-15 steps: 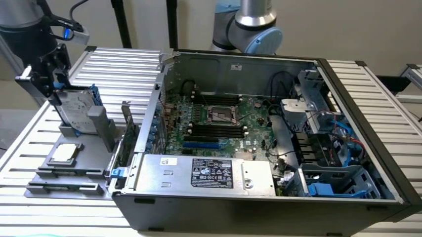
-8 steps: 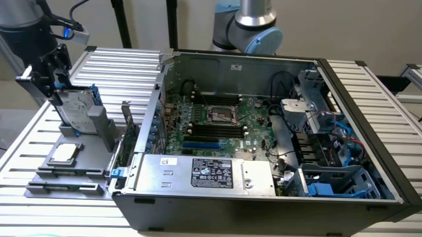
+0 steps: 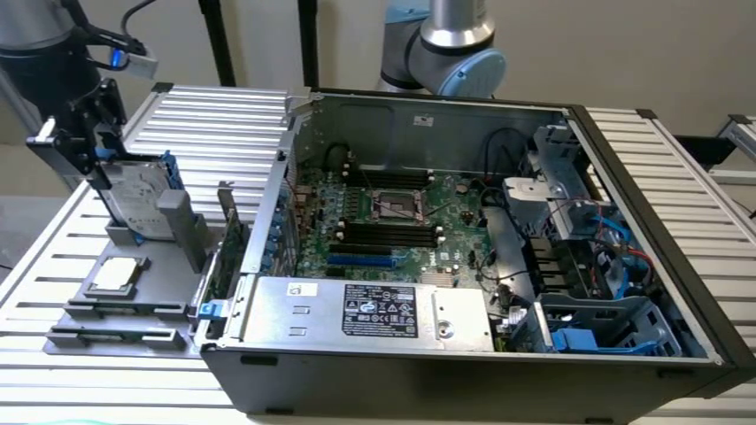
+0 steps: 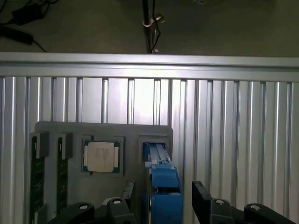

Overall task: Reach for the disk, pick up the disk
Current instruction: 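Pick up the disk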

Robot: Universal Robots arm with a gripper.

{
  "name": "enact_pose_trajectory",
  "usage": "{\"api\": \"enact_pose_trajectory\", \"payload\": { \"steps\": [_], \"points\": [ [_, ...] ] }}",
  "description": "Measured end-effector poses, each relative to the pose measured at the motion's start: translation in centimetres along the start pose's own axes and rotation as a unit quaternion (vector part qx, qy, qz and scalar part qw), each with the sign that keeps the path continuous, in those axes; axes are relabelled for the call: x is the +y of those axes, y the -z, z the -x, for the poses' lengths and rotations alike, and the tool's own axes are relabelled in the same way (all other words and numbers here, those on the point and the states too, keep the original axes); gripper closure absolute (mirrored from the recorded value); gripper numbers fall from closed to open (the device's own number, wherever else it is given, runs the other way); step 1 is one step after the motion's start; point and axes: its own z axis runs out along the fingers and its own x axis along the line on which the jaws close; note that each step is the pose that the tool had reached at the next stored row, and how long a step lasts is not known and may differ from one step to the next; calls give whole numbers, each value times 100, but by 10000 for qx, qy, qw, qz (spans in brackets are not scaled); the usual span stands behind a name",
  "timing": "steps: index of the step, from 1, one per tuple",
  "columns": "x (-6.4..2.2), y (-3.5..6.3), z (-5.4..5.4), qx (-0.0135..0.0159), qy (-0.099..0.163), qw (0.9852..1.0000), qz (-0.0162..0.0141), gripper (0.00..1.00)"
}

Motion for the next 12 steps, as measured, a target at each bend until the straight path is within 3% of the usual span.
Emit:
{"api": "enact_pose_trajectory", "payload": {
  "steps": [5, 6, 7, 9, 12],
  "points": [
    [10, -1, 0, 0, 4, 10000, 0, 42],
    [11, -1, 0, 0, 4, 10000, 0, 55],
    [11, -1, 0, 0, 4, 10000, 0, 55],
    [12, 1, -3, 1, 4, 10000, 1, 67],
    [12, -1, -11, -1, 4, 10000, 0, 67]
  ]
}}
